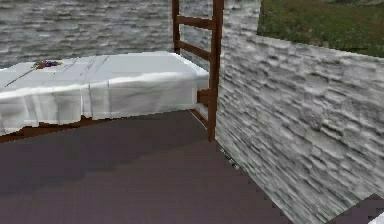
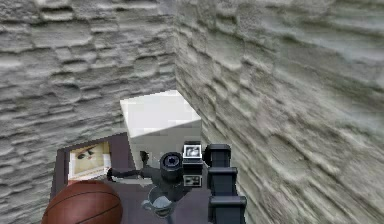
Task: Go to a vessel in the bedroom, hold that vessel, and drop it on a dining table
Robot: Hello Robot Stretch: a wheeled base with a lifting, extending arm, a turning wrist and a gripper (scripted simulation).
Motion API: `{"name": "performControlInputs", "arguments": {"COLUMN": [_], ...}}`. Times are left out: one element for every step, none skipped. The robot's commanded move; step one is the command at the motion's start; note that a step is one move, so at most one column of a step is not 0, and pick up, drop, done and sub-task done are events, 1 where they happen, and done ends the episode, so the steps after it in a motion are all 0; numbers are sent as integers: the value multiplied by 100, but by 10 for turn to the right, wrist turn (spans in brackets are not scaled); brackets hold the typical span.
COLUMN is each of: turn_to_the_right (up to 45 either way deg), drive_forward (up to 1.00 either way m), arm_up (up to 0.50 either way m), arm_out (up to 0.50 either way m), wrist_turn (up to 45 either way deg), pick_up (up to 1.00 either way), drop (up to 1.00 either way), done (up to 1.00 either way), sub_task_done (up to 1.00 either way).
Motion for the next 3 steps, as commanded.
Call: {"name": "performControlInputs", "arguments": {"turn_to_the_right": [0, 0, 0], "drive_forward": [0, 0, 0], "arm_up": [0, -30, 0], "arm_out": [0, 0, 0], "wrist_turn": [120, 0, 0], "pick_up": [0, 0, 100], "drop": [0, 0, 0], "done": [0, 0, 0], "sub_task_done": [0, 0, 0]}}
